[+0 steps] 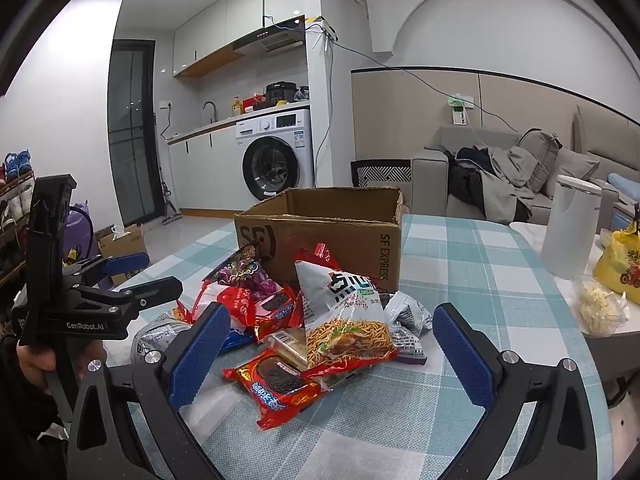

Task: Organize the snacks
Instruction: 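Move both grippers toward the snack pile beside the cardboard box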

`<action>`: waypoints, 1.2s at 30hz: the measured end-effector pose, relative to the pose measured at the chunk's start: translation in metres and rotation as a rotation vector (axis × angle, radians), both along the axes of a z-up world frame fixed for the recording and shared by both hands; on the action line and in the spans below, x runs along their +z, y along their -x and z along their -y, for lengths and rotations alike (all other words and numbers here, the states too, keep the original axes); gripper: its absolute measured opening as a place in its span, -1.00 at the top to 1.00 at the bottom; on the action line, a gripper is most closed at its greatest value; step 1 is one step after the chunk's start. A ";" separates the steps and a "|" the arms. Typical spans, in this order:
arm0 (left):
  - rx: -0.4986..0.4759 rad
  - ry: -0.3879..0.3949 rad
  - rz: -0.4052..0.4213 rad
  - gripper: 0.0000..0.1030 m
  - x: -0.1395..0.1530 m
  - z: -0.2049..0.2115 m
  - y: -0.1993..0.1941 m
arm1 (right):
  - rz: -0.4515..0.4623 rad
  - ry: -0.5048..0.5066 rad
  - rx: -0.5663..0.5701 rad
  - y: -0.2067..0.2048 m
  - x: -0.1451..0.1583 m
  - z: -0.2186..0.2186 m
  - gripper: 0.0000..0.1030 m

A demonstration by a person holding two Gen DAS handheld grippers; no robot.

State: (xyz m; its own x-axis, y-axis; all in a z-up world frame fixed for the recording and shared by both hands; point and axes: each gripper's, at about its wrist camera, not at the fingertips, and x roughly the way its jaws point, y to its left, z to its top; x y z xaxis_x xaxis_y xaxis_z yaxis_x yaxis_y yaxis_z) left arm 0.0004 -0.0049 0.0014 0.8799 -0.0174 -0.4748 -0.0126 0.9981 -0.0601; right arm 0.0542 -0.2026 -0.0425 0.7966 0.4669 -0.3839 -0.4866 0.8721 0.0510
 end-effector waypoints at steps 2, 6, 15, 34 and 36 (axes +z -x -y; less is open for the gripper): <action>0.000 0.000 0.002 -0.99 0.000 0.000 0.001 | -0.001 -0.001 0.002 0.000 0.001 0.000 -1.00; 0.000 0.000 0.001 -0.99 0.000 0.000 0.001 | 0.000 -0.001 0.000 0.000 0.000 0.000 -1.00; 0.001 -0.001 0.004 -0.99 0.000 0.000 0.001 | 0.004 -0.001 0.001 0.001 -0.001 -0.001 -1.00; 0.002 -0.003 0.006 -0.99 0.000 0.001 0.002 | -0.001 0.001 -0.002 -0.002 0.001 -0.001 -1.00; 0.002 -0.003 0.006 -0.99 0.000 0.001 0.002 | -0.001 -0.001 -0.002 -0.002 0.000 -0.001 -1.00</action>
